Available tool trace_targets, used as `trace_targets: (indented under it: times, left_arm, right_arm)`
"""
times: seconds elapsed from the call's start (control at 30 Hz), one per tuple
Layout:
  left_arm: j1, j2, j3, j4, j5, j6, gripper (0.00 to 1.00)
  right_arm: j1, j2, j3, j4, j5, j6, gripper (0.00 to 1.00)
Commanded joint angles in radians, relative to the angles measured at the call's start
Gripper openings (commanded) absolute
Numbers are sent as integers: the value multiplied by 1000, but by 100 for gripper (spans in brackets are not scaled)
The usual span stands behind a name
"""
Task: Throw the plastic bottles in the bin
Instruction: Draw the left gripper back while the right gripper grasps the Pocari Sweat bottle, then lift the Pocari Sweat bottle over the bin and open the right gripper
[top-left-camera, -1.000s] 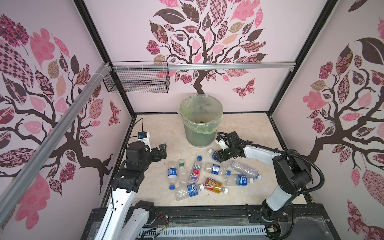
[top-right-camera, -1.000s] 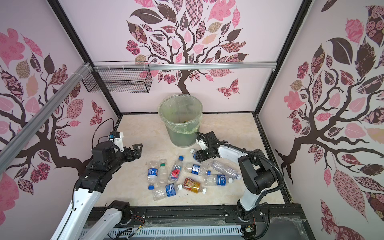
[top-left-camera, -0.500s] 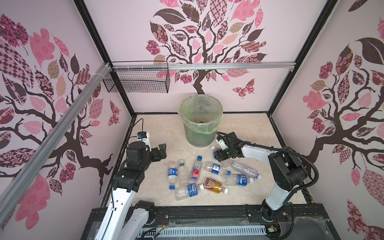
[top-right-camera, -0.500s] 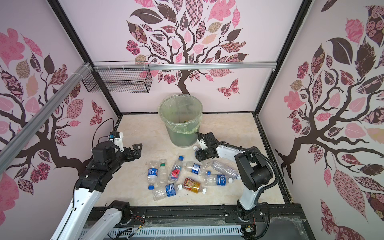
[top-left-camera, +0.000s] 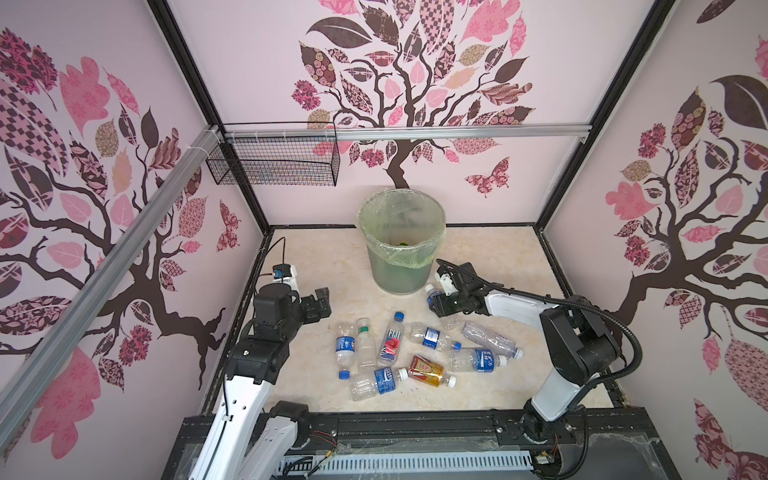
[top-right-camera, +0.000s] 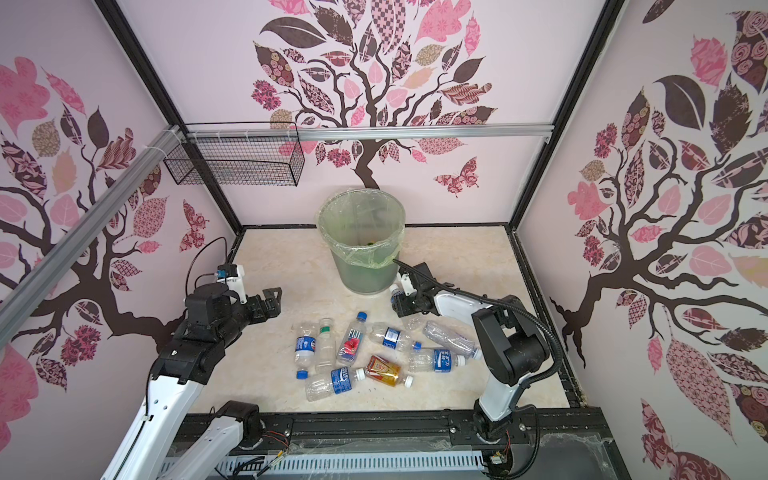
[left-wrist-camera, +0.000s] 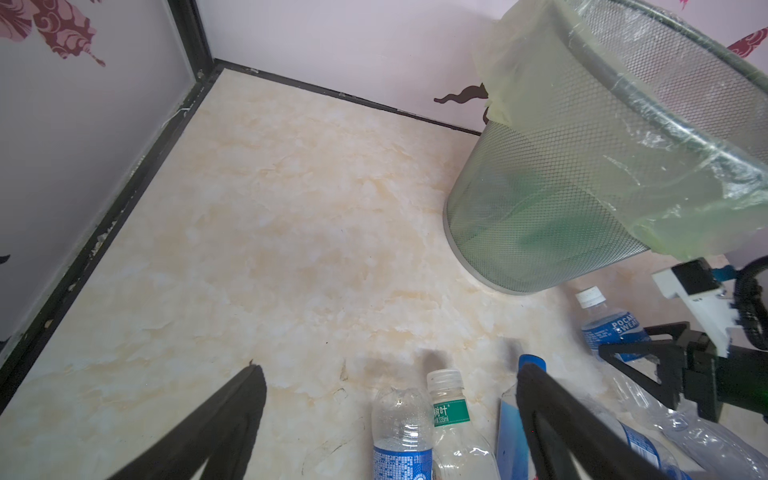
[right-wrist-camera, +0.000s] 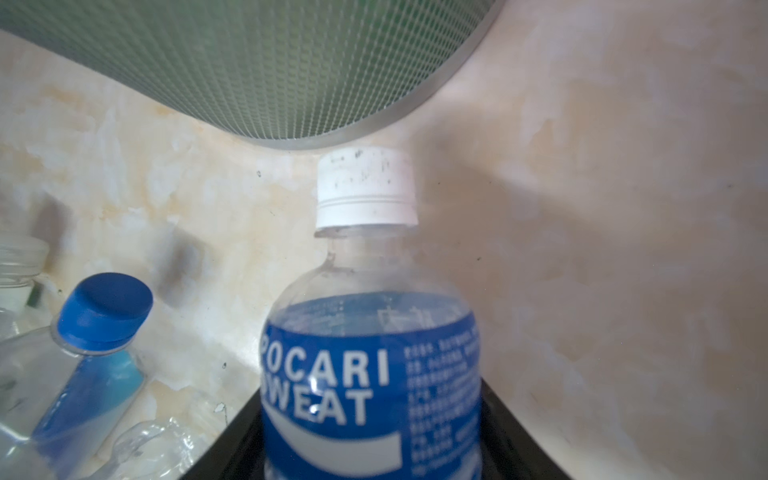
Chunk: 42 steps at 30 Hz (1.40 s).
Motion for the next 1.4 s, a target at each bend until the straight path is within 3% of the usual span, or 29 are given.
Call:
trace_targets:
  times: [0.0,0.17,0.4,0.63,0.97,1.1,1.23,1.37]
  left_arm:
    - [4,-4,-28,-2,-9,-8,98]
    - [4,3,-29,5,17,-7,98]
    - [4,39,-14,-30,-29,-10,98]
    - [5,26,-20,-19,-7,-9,98]
    - [4,3,-37,2,46,-6,98]
    - [4,0,-38,1,54,-7,98]
    - [4,-4,-41,5,57,-8,98]
    - [4,5,-40,3,58,-10,98]
  right_arm:
    - [1,-117,-10,25,32,46,53]
    - [1,-251,-38,-26,97,37,53]
    - [1,-530,-134,-40,198,52,53]
    - [1,-801,-199,-50,78,52,54]
    - [1,-1105,-251,-9,57,46,53]
    - [0,-1123,-247,1,38,58,54]
    - [1,-1043,-186,22,7,62,54]
    - [0,-804,60,17,-24,61,58]
